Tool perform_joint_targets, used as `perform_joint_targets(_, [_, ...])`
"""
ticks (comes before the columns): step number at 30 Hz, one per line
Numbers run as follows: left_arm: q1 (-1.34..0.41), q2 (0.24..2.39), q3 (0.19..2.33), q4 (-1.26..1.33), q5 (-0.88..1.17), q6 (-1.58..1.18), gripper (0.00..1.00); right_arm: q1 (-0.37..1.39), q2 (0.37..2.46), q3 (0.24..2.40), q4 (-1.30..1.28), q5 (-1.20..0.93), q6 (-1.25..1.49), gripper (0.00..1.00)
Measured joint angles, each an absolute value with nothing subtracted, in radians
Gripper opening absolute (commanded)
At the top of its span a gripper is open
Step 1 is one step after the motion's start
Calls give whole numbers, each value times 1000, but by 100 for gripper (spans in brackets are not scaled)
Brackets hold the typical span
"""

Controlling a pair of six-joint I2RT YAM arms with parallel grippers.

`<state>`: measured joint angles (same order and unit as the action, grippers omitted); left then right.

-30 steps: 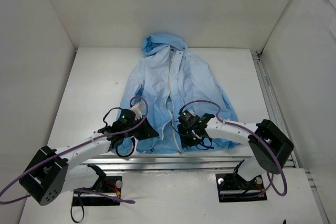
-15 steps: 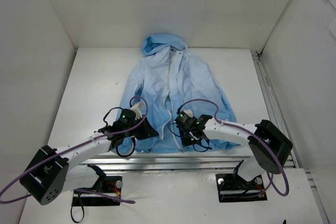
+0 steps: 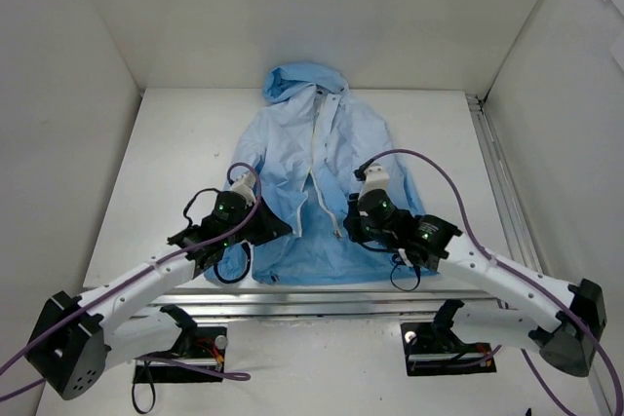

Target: Zip up the jacket

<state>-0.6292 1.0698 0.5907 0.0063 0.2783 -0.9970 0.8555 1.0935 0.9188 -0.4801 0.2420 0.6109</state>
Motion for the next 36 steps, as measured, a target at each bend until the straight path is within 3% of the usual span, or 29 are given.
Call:
perform_joint_targets(12, [-629, 1067, 732, -93, 202, -1016, 0, 928, 1137, 965, -435, 597, 552, 0])
perform_joint_targets(17, [-628, 1071, 828, -157, 155, -1010, 0, 925, 1244, 1113, -374, 681, 574, 0])
perform_joint_targets(20, [-624, 1071, 900, -193, 124, -992, 0, 867, 1258, 1196, -366, 612, 546, 0])
perform_joint_targets(24, [-604, 1071, 989, -224, 83, -948, 0, 838, 1335, 1354, -347, 692, 572, 0])
perform_joint_targets(27, [-592, 1072, 1029, -234, 62, -917, 0, 759, 1337, 1361, -328, 562, 555, 0])
perform_joint_targets(30, [-590, 1073, 1028, -228, 64, -899, 0, 759, 1423, 1463, -408, 566, 567, 0])
perform_joint_targets(36, [-590, 1041, 896, -176, 97, -883, 0, 748, 1376, 1211, -412, 372, 667, 0])
